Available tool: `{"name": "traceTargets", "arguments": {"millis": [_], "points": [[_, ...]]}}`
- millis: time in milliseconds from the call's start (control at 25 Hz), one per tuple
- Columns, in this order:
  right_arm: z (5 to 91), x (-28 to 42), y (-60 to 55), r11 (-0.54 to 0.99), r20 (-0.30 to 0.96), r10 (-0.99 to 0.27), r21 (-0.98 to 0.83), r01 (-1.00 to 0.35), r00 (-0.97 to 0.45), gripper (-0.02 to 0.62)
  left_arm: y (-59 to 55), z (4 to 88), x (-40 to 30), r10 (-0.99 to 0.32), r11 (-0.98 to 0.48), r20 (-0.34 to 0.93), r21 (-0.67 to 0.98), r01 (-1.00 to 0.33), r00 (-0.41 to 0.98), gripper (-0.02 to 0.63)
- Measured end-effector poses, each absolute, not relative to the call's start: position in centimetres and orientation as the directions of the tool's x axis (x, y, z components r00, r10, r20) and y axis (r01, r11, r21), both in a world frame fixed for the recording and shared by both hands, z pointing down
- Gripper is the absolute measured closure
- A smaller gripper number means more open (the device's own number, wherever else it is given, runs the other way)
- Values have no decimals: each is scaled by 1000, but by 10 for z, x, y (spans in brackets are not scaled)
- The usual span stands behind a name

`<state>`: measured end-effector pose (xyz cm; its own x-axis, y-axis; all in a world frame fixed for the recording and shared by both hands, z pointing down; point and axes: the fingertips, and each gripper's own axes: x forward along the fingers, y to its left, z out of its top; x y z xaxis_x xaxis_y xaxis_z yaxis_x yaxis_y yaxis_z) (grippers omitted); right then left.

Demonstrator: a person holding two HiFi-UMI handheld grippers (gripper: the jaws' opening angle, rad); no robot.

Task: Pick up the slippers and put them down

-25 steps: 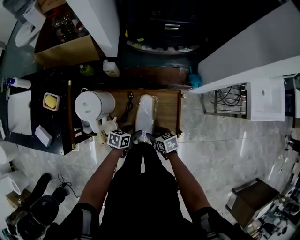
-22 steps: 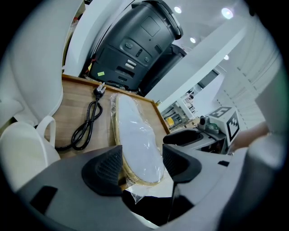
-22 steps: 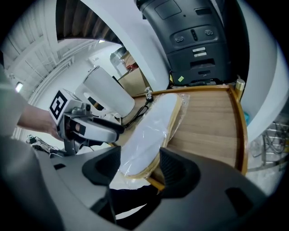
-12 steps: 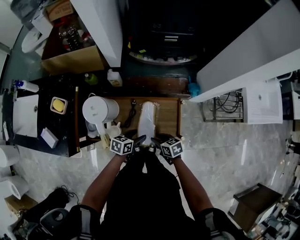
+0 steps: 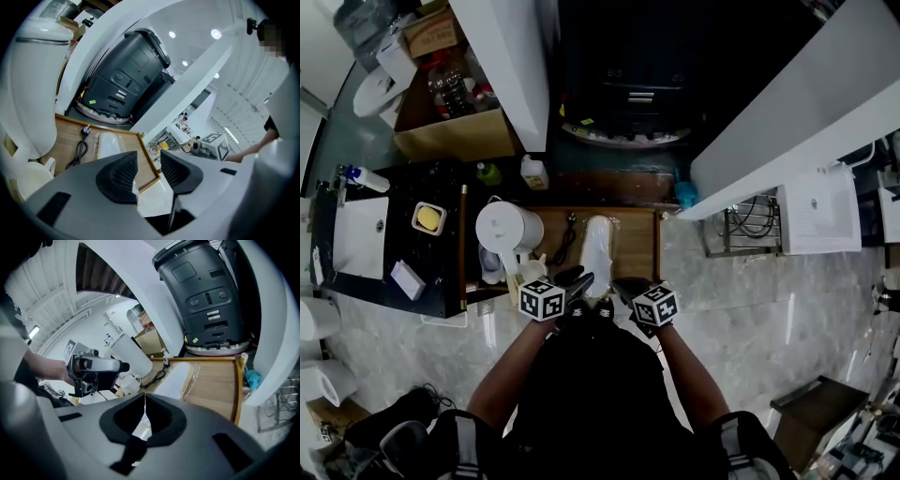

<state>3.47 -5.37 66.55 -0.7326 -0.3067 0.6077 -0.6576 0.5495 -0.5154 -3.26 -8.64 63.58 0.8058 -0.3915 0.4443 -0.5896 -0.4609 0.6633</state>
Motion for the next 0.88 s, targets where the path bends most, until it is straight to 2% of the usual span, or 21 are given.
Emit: {"name": "traceTargets", "arguments": {"millis": [320, 880], "points": [[638, 36, -53, 580, 563, -341, -504, -640, -752, 586, -80, 609, -36, -419, -473, 386, 680, -561, 822, 566], [605, 15, -37, 663, 537, -367, -422, -619, -759, 588, -61, 590, -48, -386, -530, 305, 700, -480, 871, 594]]}}
